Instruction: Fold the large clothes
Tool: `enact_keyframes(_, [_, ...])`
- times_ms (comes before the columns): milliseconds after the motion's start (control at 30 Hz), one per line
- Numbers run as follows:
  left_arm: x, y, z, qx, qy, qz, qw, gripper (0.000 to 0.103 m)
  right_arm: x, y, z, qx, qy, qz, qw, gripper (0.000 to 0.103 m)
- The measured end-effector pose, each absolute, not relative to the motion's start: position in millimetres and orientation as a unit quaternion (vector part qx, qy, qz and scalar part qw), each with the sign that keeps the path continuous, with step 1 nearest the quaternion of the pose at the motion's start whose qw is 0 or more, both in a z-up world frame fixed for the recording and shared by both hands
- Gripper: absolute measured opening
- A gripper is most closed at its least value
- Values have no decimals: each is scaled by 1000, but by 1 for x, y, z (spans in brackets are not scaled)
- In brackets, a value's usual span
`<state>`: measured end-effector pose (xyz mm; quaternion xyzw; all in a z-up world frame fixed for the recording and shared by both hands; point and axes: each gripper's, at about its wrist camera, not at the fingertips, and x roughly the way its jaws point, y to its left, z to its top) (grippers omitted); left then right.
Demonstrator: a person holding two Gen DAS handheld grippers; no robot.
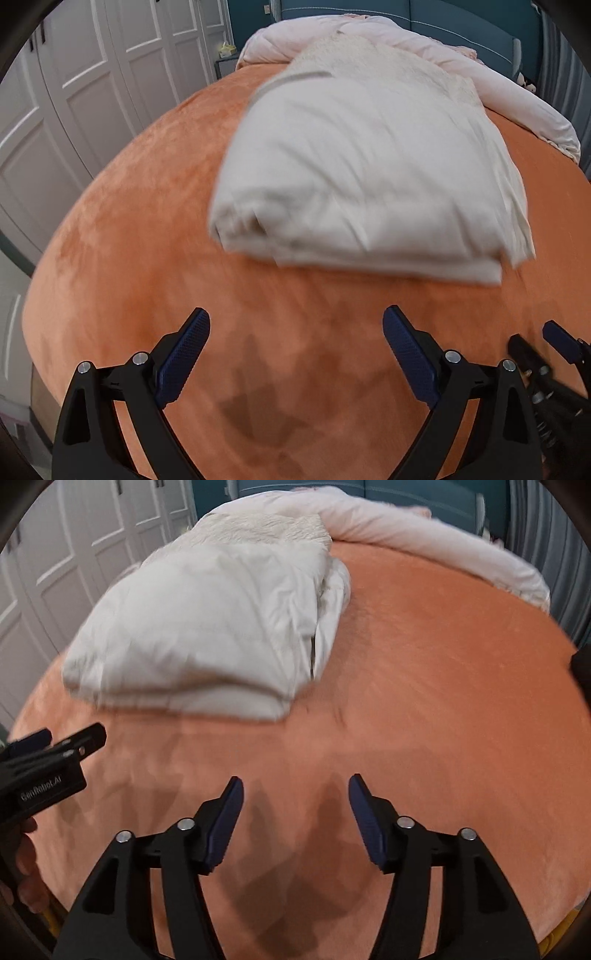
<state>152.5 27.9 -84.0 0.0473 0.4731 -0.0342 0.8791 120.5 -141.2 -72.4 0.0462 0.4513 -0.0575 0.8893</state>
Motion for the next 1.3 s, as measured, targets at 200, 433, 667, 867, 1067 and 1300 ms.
enact_keyframes(200, [125, 21, -111, 55, 477, -39, 876, 93, 91, -150, -90, 61, 427, -71, 899, 81])
enact_keyframes(433, [104, 17, -125, 73, 427, -36, 901, 96, 77, -147, -98, 58, 389, -91, 915, 91])
enact_keyframes(667, [97, 11, -127, 80, 412, -28, 907, 98, 66, -143, -107, 56, 379, -101, 918, 96])
enact_keyframes(867, [99, 13, -127, 79, 412, -27, 907, 98, 71, -143, -108, 52, 386, -94, 916, 98])
enact_keyframes(1067, [99, 10, -129, 79, 409, -23, 909, 98, 74, -144, -108, 49, 388, -89, 916, 98])
enact_keyframes(1300, [97, 6, -131, 80, 406, -20, 910, 98, 74, -147, -109, 48, 385, -88, 918, 98])
